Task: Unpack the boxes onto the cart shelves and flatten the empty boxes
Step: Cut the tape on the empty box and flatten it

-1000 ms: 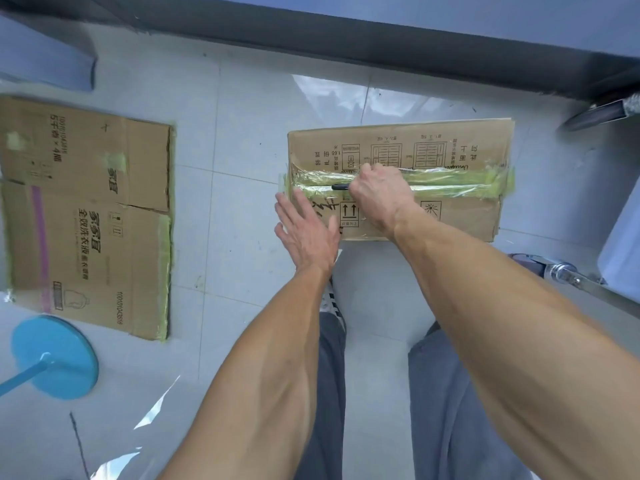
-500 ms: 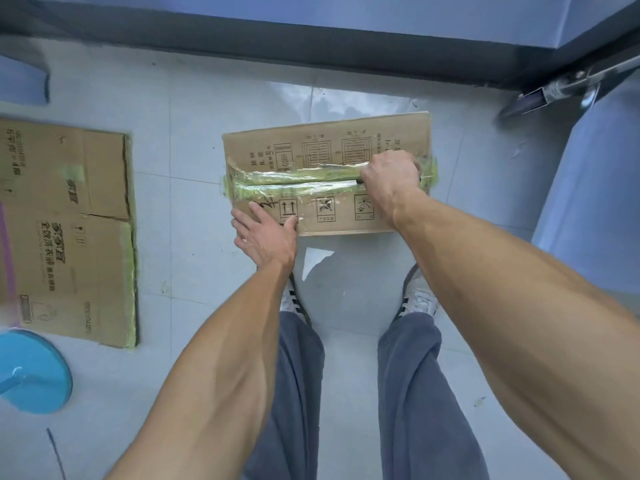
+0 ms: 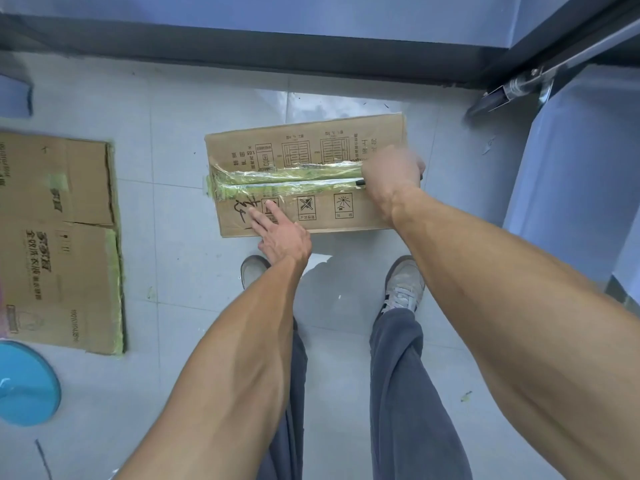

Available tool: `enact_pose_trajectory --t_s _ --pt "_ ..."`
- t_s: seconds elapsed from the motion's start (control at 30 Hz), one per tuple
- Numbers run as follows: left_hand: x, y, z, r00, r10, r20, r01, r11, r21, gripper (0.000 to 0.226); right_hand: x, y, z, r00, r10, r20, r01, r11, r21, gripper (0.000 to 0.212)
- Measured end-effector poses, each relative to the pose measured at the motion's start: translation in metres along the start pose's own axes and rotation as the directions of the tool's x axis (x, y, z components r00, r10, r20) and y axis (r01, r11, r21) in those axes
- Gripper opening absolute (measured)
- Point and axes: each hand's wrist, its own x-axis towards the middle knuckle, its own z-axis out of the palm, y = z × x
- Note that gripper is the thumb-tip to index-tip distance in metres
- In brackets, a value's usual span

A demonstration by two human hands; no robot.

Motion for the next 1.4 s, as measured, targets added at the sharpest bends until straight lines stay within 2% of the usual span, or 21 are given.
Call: enact_pose_trajectory --t_s 0.1,0.2,0.27,0.33,0.43,0.5,0.53,0.6,0.63,0.67,0.73,0.8,0.87,0.93,1.0,1.1,1.17,1.27,1.33,1.37,1.4 --pt "-0.002 -0.002 -0.006 0.999 0.0 0.038 0.0 1.0 0.002 0.081 -0.005 0.001 -0.002 0.999 0.034 -0.008 -0.034 0.998 0.058 0.03" --pt "-0.002 -0.006 -0.01 0.996 0.015 0.084 -0.013 1.0 -0.026 0.085 -0.011 0.007 -0.012 0.995 0.092 0.048 -0.097 0.989 0.111 0.03" --pt "0.001 -0.008 -0.016 0.992 0.022 0.126 -0.018 0.999 -0.033 0.087 -0.023 0.027 -0.006 0.974 0.192 0.122 -0.203 0.975 0.087 0.035" --pt "0.005 -0.011 -0.023 0.989 0.011 0.149 -0.005 0.999 -0.043 0.088 -0.038 0.053 0.011 0.948 0.291 0.126 -0.301 0.951 0.07 0.038" --pt "-0.004 0.004 -0.025 0.99 -0.022 0.142 0.033 0.997 -0.077 0.082 -0.057 0.064 0.037 0.899 0.428 0.094 -0.438 0.864 0.25 0.027" --pt "-0.017 0.014 -0.023 0.997 -0.028 0.076 0.038 0.991 -0.13 0.06 -0.06 0.042 0.039 0.863 0.493 0.112 -0.48 0.727 0.491 0.024" --pt "-0.023 0.017 -0.022 1.0 0.009 0.009 -0.008 0.991 -0.136 0.049 -0.059 0.027 0.037 0.855 0.506 0.114 -0.461 0.641 0.614 0.023" --pt "-0.032 0.02 -0.023 0.989 0.137 -0.064 -0.147 0.97 -0.195 0.034 -0.058 -0.002 0.026 0.829 0.538 0.153 -0.422 0.423 0.802 0.021" --pt "-0.034 0.02 -0.025 0.984 0.173 -0.033 -0.175 0.939 -0.295 0.03 -0.057 -0.013 0.021 0.81 0.554 0.193 -0.412 0.303 0.859 0.021" --pt "-0.036 0.019 -0.025 0.983 0.173 0.057 -0.128 0.881 -0.455 0.025 -0.056 -0.022 0.017 0.791 0.566 0.233 -0.4 0.191 0.896 0.021" --pt "-0.038 0.016 -0.031 0.926 0.151 0.345 0.14 0.714 -0.686 0.015 -0.052 -0.036 0.011 0.751 0.586 0.304 -0.383 0.012 0.924 0.024" --pt "-0.036 0.009 -0.041 0.822 0.188 0.538 0.307 0.65 -0.695 0.016 -0.048 -0.048 0.008 0.712 0.608 0.351 -0.363 -0.11 0.925 0.028" --pt "-0.037 0.004 -0.048 0.739 0.278 0.614 0.36 0.607 -0.709 0.025 -0.047 -0.056 0.008 0.691 0.62 0.371 -0.325 -0.192 0.926 0.036" --pt "-0.035 -0.001 -0.057 0.679 0.363 0.638 0.404 0.54 -0.738 0.023 -0.048 -0.068 0.006 0.676 0.637 0.371 -0.303 -0.218 0.928 0.052" --pt "-0.031 -0.006 -0.065 0.659 0.409 0.631 0.416 0.501 -0.759 0.012 -0.048 -0.081 0.001 0.679 0.63 0.378 -0.312 -0.218 0.925 0.071" --pt "-0.023 -0.017 -0.074 0.707 0.387 0.592 0.4 0.471 -0.786 0.006 -0.047 -0.097 -0.008 0.673 0.62 0.403 -0.32 -0.247 0.915 0.085" --pt "-0.015 -0.029 -0.082 0.708 0.376 0.599 0.427 0.447 -0.786 0.009 -0.045 -0.108 -0.017 0.651 0.643 0.402 -0.304 -0.264 0.915 0.088" --pt "-0.012 -0.041 -0.092 0.694 0.387 0.607 0.428 0.455 -0.781 0.005 -0.044 -0.117 -0.031 0.618 0.669 0.412 -0.3 -0.283 0.911 0.099" --pt "-0.009 -0.047 -0.097 0.736 0.372 0.566 0.372 0.477 -0.796 0.005 -0.047 -0.123 -0.037 0.605 0.682 0.41 -0.288 -0.293 0.912 0.104" --pt "-0.005 -0.051 -0.097 0.762 0.359 0.539 0.333 0.497 -0.801 0.007 -0.049 -0.125 -0.038 0.593 0.706 0.388 -0.293 -0.26 0.92 0.103" --pt "-0.003 -0.055 -0.099 0.782 0.353 0.514 0.291 0.522 -0.802 0.008 -0.052 -0.127 -0.039 0.571 0.75 0.334 -0.316 -0.175 0.933 0.099"
